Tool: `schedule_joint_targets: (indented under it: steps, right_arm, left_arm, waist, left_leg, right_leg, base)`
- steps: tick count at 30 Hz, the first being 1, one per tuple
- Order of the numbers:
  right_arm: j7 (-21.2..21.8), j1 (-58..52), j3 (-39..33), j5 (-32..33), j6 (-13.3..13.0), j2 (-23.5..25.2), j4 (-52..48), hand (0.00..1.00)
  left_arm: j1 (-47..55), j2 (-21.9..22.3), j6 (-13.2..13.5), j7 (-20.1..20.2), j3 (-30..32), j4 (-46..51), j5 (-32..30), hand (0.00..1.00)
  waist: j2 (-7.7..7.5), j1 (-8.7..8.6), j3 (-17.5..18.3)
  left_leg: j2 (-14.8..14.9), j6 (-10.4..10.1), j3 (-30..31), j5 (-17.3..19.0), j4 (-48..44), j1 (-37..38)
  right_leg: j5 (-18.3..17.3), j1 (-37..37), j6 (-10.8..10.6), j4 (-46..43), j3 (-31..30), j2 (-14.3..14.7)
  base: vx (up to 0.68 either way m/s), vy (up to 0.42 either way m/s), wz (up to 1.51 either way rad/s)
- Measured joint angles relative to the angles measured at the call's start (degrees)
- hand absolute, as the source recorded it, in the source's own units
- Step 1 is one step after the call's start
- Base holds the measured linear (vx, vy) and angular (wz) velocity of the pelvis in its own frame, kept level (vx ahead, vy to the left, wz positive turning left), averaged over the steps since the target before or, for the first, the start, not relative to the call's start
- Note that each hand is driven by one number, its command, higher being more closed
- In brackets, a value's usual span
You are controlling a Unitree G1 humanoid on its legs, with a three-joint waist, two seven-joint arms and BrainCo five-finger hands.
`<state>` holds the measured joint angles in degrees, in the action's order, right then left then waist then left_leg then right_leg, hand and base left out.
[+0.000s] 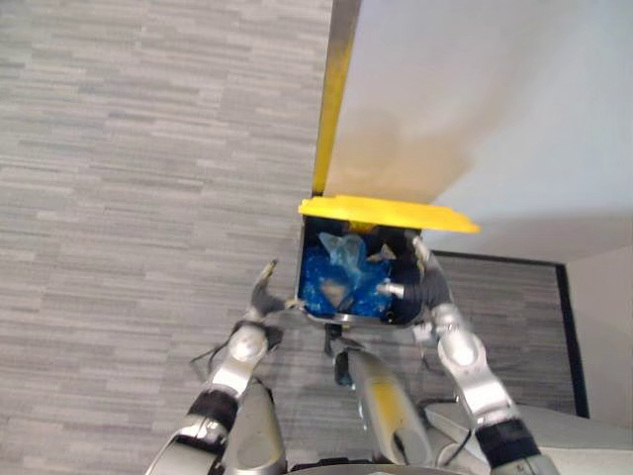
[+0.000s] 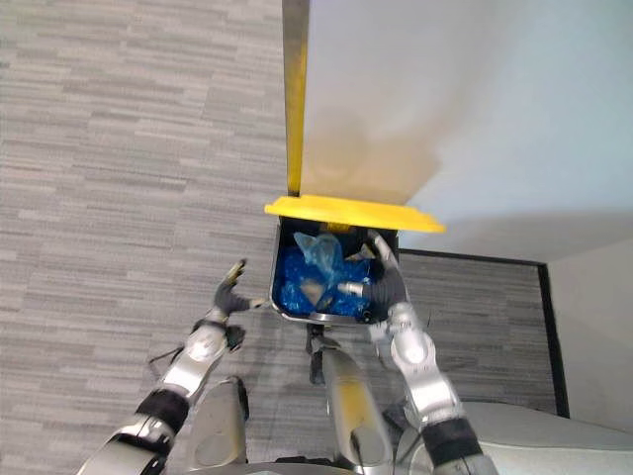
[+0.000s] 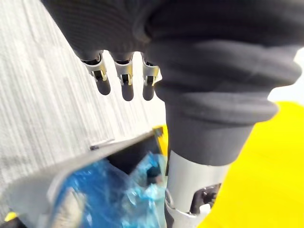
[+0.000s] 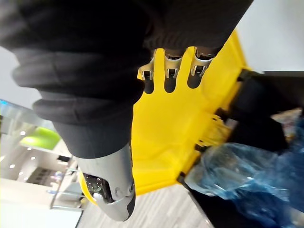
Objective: Gather rubbish on tea table into small bin, then transfer packed bag to large trash can.
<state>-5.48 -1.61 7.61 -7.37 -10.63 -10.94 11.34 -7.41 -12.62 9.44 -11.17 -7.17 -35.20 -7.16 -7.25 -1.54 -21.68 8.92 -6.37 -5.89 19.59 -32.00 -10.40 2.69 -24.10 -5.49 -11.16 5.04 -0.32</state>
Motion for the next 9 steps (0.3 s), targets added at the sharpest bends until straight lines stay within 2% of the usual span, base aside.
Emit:
schedule_joint_targets:
  steps: [1, 2, 3, 4, 5, 6, 7, 9]
  right_arm:
    - [0.5, -1.1, -0.2, 0.0, 0.0, 0.0, 1.2, 0.00]
    - [1.4, -2.4, -0.7, 0.0, -0.1, 0.1, 3.7, 0.00]
    - [2.6, -3.4, -1.4, 0.0, 0.0, 0.1, 7.7, 0.00]
    - [3.1, -4.0, -1.9, 0.0, 0.0, 0.3, 9.8, 0.00]
    - [3.7, -6.2, -3.6, -0.1, 0.3, 1.0, 12.9, 0.00]
    - [4.5, -9.5, -4.9, -0.2, 0.6, 1.7, 13.4, 0.00]
    - [4.6, -10.7, -5.0, -0.4, 0.6, 1.8, 13.4, 0.00]
    - [5.2, -14.6, -5.1, -1.5, 0.7, 2.3, 13.4, 0.00]
  left_arm:
    - [2.1, -0.4, 0.0, 0.1, 0.9, 1.1, 0.2, 0.00]
    - [6.1, -0.2, 0.0, 1.0, 3.0, 3.2, 1.2, 0.00]
    - [9.0, -0.2, 0.0, 1.5, 5.6, 4.3, 2.3, 0.00]
    - [10.2, -0.1, 0.0, 1.9, 6.7, 4.4, 2.7, 0.00]
    - [12.4, -0.2, 0.0, 2.5, 7.5, 4.5, 3.3, 0.00]
    - [15.4, 0.0, 0.0, 3.0, 7.8, 7.0, 4.3, 0.00]
    - [16.8, 0.1, 0.0, 3.4, 7.9, 8.4, 4.5, 0.00]
    - [20.6, 0.7, 0.1, 4.2, 7.9, 12.1, 5.5, 0.00]
  waist:
    - [0.01, 0.19, 0.1]
    - [0.76, 0.72, 0.6]
    - [0.85, 0.83, 1.5]
    - [1.09, 0.78, 1.7]
    - [2.37, 0.75, 2.4]
    - [2.54, 0.87, 3.9]
    - [2.74, 0.93, 4.4]
    - [1.83, 0.94, 7.2]
  left_leg:
    - [0.3, 0.6, -1.1, -0.5, 0.0, 0.8]
    - [1.5, 2.2, -3.5, -1.6, 1.3, 1.1]
    - [2.3, 2.4, -4.7, -2.8, 3.0, 1.5]
    - [2.3, 2.5, -5.0, -3.7, 4.5, 2.3]
    - [2.6, 2.2, -5.0, -5.6, 7.5, 3.8]
    - [3.0, 2.0, -5.2, -6.9, 9.8, 4.6]
    - [3.1, 1.8, -5.2, -7.2, 10.5, 4.6]
    - [3.2, 0.8, -5.4, -7.8, 11.1, 3.6]
  right_leg:
    - [-0.3, 0.8, -0.9, 1.2, 0.0, -0.2]
    - [-3.3, -0.7, -2.8, -2.1, 1.2, -1.0]
    - [-3.8, -4.2, 3.4, -14.6, 2.1, -1.6]
    - [-4.9, -5.0, 4.8, -21.5, 2.3, -2.3]
    - [-7.1, -4.8, 6.6, -32.9, 2.6, -3.6]
    - [-9.3, -2.8, 6.6, -40.2, 1.7, -4.9]
    - [-9.8, -1.5, 6.5, -42.0, 0.8, -5.3]
    - [-9.0, 5.2, 5.1, -40.6, -2.4, -8.1]
  base:
    - [-0.20, 0.173, -0.62]
    - [-0.28, 0.165, -0.71]
    - [-0.25, 0.099, -0.61]
    - [-0.17, 0.079, -0.27]
    - [-0.09, 0.003, -0.08]
    - [-0.07, -0.035, -0.08]
    - [-0.06, -0.112, -0.14]
    - [-0.03, -0.120, -0.09]
